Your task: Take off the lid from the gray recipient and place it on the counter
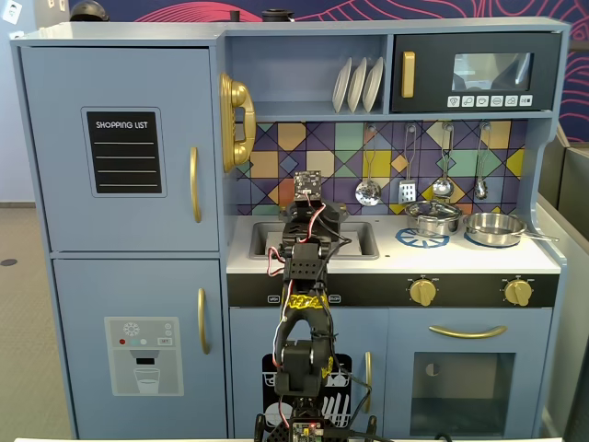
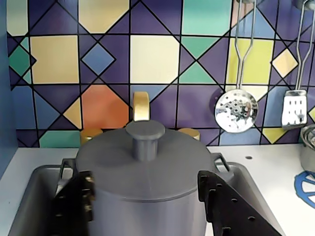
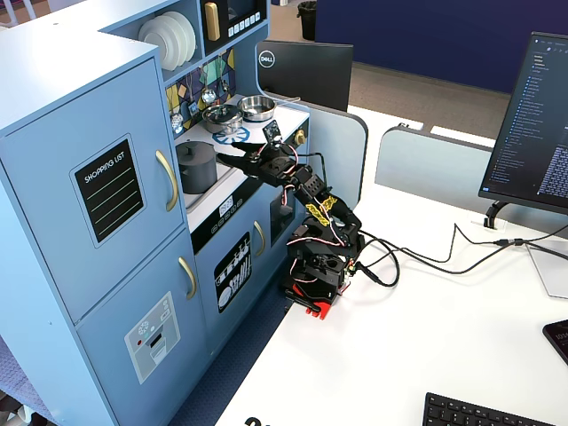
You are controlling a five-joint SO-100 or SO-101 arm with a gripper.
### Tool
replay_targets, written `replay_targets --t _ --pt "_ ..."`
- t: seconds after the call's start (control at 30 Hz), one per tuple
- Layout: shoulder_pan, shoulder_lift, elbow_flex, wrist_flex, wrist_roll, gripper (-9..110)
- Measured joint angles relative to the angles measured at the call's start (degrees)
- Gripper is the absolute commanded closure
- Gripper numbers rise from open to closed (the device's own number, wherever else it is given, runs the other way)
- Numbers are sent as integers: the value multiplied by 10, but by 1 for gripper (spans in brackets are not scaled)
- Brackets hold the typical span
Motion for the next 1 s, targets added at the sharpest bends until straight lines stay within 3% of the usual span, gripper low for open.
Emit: replay_targets --t 1.0 --pt "-13 -250 -94 -123 3 83"
